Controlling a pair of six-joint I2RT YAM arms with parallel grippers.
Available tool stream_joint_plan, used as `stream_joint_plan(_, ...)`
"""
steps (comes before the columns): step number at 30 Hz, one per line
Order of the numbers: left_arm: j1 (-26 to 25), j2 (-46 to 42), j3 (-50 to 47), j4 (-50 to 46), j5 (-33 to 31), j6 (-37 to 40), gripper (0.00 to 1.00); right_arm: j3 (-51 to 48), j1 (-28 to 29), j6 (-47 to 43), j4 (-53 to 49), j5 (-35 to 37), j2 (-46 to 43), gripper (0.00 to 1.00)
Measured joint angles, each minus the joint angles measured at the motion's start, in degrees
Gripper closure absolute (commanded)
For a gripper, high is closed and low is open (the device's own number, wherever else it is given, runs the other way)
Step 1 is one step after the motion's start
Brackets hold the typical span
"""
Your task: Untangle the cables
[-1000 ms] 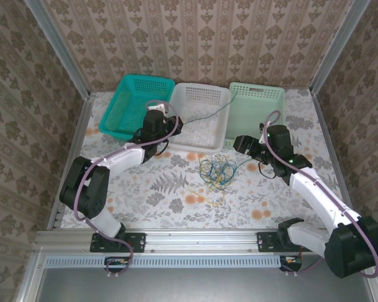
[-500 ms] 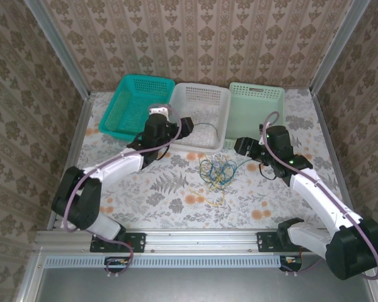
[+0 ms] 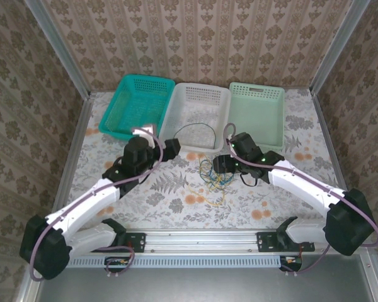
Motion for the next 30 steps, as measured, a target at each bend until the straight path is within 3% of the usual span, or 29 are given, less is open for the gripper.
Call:
stream_joint_plan(4,-4.17,-1.86,-8.46,-0.04,1.81,-4.66,0.2,0.52,1.9,-0.83,-0.96,1.53,2.4,0.28)
stream_joint_plan(9,-11.47,1.95,-10.67,1.18,2.14,-8.92,0.27,1.29,2.49,-0.94,-1.46,2.91,5.84,0.28)
stream_joint_plan(12,-12.79,5.18,-10.99,3.74,2.54,-10.93,0.3,1.44,2.49,-0.9,-1.53,3.37,5.92,0.27)
stream_joint_plan(16,-14.69,9.14,-11.04,5.86,2.64,-12.9,0.41,1.7,2.49,-0.74,-1.57,4.35,5.92,0.27)
stream_joint_plan(25,-16.94,15.93,-11.04,9.84,3.41,-14.84,0.44,1.7,2.49,-0.7,-1.99,5.62,5.92,0.27)
stream_joint_plan(28,-17.27,17.11,-10.99,11.37,3.54,-15.13,0.51,1.7,2.49,-0.7,-2.01,5.77,5.92,0.27)
stream_joint_plan(30,-17.42,18.29,-10.6,11.85,3.72,-15.54,0.62,1.73,2.49,-0.68,-2.01,5.77,5.92,0.26)
